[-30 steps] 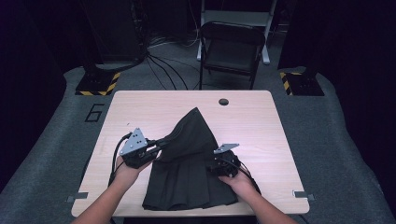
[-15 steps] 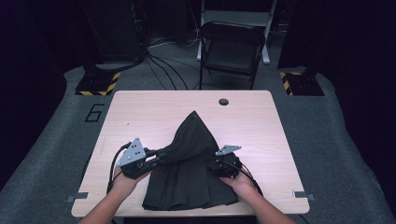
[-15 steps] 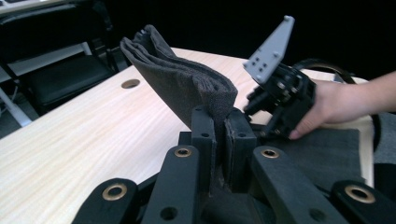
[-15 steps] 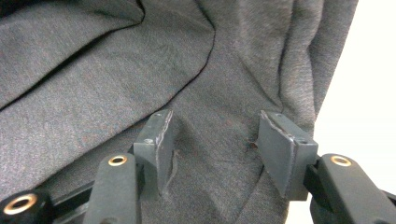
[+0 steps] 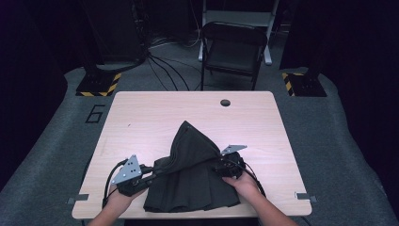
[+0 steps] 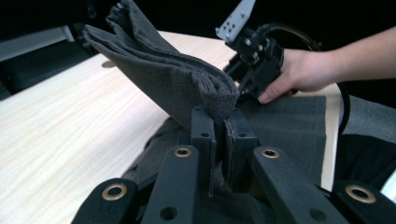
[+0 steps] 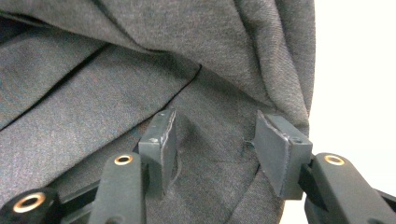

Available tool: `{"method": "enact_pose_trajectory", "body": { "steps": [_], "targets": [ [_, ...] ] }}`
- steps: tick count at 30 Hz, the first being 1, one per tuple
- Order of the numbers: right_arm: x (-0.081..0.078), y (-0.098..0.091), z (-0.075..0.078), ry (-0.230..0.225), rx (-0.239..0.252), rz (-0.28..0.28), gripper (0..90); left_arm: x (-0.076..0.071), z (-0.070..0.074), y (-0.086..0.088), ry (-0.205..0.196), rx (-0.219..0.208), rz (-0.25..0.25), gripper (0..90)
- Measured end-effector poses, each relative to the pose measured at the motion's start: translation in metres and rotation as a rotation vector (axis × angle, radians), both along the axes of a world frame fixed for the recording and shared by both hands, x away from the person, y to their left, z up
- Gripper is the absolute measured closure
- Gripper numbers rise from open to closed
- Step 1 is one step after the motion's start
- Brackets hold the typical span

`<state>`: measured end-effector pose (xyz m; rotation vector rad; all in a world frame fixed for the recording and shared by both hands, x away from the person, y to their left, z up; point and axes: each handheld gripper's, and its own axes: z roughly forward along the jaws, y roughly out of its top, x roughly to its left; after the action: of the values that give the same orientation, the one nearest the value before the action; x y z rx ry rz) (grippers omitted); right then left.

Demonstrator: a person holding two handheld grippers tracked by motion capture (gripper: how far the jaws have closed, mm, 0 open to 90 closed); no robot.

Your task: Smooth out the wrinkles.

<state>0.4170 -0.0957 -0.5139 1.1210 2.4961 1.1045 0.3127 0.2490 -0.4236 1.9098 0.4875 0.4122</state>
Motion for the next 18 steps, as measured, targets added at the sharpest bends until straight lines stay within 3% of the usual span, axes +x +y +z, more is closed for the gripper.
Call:
{"method": "enact_pose_trajectory", "body": {
  "steps": [5,10,12,16,18],
  "targets": [
    [-0.001,0.000,0.000,0.002,0.000,-0.002,48.6,-0.006,-0.005,-0.001,0.017,0.029,-0.019,84.0],
    [0.000,0.001,0.001,0.004,-0.002,0.003,44.6,-0.008,-0.013,0.001,0.043,0.021,-0.014,83.9],
    [0.000,0.003,0.002,0.014,-0.008,0.016,40.3,-0.008,-0.015,0.002,0.046,0.022,-0.012,83.9],
    [0.002,0.003,0.011,0.077,-0.023,0.032,33.9,-0.009,-0.016,0.003,0.044,0.012,-0.004,83.8],
    [0.003,0.001,0.017,0.076,-0.019,0.035,32.6,-0.009,-0.016,0.003,0.050,0.009,-0.005,83.8]
  ]
}}
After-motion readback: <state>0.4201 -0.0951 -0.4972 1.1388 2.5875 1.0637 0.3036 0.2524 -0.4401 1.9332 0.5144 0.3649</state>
